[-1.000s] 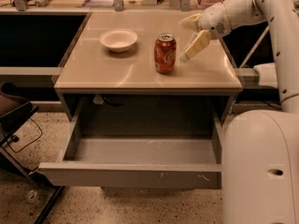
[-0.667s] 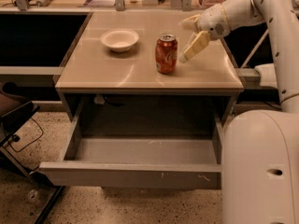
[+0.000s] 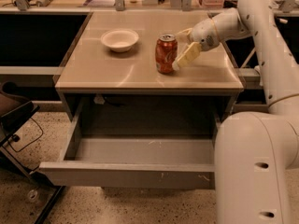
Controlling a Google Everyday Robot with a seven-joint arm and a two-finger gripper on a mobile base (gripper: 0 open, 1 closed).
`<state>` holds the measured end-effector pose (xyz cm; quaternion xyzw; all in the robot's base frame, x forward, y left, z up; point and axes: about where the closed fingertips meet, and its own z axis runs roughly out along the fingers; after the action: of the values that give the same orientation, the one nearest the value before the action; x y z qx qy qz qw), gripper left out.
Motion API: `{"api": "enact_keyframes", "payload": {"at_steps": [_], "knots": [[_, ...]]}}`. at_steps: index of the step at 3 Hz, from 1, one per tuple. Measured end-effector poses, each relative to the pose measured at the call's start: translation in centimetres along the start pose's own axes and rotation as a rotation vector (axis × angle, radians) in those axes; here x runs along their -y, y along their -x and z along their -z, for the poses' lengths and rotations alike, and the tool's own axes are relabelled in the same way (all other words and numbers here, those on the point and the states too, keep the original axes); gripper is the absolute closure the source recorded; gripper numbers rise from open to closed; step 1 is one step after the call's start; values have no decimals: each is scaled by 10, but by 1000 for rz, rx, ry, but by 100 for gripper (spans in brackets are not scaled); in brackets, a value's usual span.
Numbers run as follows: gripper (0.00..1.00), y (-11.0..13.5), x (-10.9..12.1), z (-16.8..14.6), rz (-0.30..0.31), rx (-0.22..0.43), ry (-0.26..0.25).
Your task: Place coke can into top drawer
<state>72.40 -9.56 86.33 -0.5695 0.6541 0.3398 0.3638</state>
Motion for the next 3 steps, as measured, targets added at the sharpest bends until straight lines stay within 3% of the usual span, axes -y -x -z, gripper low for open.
{"api": "enact_keyframes", "payload": {"at_steps": [1, 3], "knots": [[0, -1, 1, -2, -2, 2, 0], [41, -1, 1, -2, -2, 2, 0]]}}
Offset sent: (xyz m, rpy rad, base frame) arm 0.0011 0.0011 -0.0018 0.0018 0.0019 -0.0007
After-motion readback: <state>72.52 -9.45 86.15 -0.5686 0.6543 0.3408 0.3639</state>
